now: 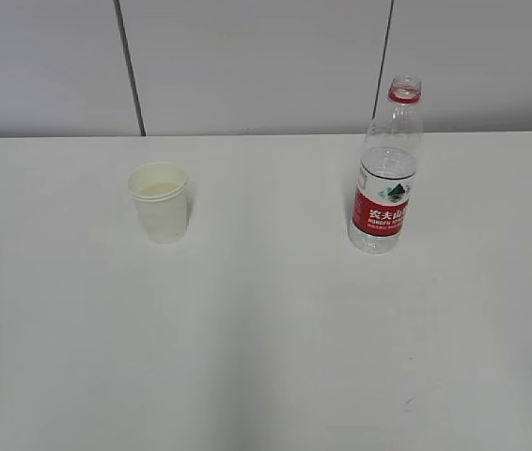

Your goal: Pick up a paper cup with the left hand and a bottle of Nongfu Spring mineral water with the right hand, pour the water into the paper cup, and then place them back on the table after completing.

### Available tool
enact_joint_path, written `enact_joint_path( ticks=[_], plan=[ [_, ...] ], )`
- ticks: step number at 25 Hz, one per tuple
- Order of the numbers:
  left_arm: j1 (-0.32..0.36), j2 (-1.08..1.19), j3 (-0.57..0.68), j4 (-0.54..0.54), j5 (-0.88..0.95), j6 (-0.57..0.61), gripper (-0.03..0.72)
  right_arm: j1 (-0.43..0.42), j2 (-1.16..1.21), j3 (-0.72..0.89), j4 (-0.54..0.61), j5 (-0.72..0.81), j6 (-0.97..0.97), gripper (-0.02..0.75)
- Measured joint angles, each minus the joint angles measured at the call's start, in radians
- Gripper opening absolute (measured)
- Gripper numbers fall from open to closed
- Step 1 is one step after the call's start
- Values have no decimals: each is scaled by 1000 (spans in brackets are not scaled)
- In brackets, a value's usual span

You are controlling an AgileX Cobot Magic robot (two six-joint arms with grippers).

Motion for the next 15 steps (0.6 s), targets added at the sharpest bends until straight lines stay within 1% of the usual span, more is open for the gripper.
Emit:
enact_joint_path(
  ticks=[4, 15],
  plan=[
    [0, 0, 19, -37, -35, 12, 342, 0, -21, 0, 0, -2, 0, 587],
    [0, 0, 19, -40, -42, 19, 332, 0, -21, 0, -18, -4, -25, 587]
  ],
)
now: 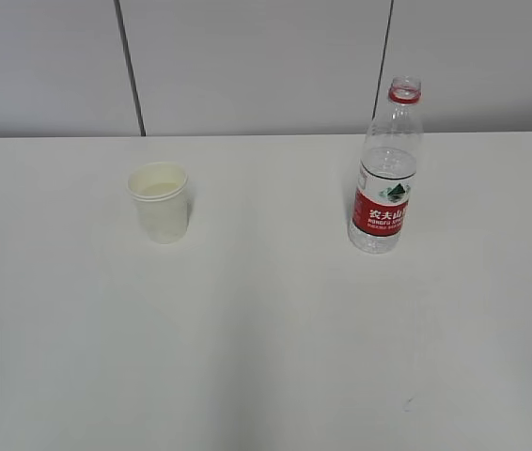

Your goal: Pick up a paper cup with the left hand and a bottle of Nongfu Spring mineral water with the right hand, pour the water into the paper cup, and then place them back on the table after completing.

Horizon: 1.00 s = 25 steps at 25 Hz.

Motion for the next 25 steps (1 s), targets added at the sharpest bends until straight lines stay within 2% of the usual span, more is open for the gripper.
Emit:
enact_joint_path(
  ticks=[7, 15, 25],
  plan=[
    [5, 0, 0, 1, 0, 0, 332, 0, 0, 0, -29, -2, 0, 587],
    [81, 0, 0, 1, 0, 0, 321, 0, 0, 0, -29, -3, -3, 587],
    [84, 0, 0, 1, 0, 0, 295, 0, 0, 0, -29, -3, -3, 586]
  ],
)
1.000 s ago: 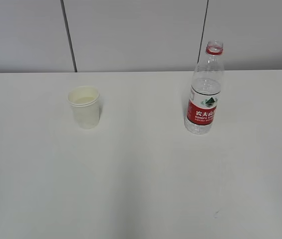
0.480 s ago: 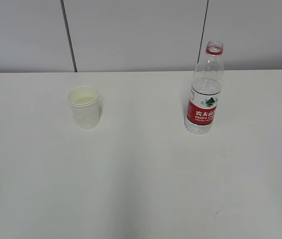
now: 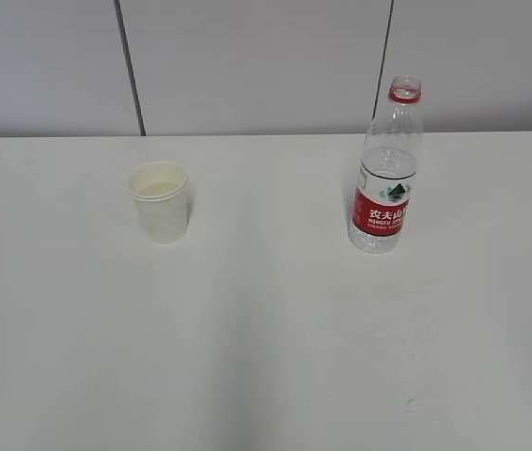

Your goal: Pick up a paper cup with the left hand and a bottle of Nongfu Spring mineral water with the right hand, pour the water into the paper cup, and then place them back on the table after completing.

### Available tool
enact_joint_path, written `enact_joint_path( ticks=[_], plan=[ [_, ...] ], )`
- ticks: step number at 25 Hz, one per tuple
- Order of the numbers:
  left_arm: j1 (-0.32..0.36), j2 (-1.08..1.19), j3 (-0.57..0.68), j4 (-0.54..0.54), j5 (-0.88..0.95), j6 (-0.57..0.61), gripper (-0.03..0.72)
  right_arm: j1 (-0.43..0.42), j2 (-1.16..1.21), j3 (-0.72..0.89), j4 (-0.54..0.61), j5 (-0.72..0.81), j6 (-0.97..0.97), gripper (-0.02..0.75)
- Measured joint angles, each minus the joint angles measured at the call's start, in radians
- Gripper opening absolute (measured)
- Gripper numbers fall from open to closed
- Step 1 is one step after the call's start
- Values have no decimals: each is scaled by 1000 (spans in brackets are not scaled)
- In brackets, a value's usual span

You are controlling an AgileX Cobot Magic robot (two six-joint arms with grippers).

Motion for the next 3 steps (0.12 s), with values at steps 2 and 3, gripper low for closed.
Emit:
enact_joint_path(
  ticks=[2, 3],
  plan=[
    [0, 0, 0, 0, 0, 0, 291, 0, 0, 0, 0, 0, 0, 586],
    [0, 0, 0, 0, 0, 0, 290, 0, 0, 0, 0, 0, 0, 586]
  ],
)
